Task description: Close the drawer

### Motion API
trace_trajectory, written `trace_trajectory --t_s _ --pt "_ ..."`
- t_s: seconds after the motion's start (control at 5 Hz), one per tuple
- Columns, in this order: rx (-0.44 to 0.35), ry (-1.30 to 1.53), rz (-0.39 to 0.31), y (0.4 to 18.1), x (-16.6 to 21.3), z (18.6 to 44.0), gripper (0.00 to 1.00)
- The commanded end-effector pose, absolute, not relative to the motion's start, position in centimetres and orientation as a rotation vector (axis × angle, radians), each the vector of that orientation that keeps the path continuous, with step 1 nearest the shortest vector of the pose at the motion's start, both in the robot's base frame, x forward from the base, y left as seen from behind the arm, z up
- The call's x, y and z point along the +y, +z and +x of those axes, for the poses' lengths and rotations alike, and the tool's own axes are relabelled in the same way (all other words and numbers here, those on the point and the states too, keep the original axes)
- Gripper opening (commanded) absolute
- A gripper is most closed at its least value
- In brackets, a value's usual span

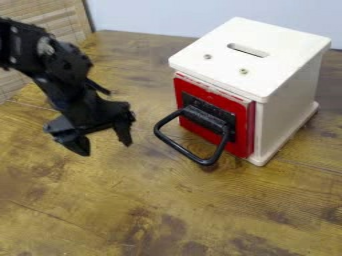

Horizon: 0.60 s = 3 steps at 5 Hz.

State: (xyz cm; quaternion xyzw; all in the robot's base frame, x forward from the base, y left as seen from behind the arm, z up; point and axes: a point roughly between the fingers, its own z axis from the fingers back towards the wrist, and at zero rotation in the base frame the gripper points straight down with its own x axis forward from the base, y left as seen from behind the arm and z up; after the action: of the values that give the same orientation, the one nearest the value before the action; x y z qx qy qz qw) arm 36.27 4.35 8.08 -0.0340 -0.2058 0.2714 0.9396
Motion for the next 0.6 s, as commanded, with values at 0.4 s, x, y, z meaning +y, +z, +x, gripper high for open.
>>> trace_trajectory --t_s 0.4 --pt "-0.522 0.501 0.016 15.9 7.5 31.7 1.00"
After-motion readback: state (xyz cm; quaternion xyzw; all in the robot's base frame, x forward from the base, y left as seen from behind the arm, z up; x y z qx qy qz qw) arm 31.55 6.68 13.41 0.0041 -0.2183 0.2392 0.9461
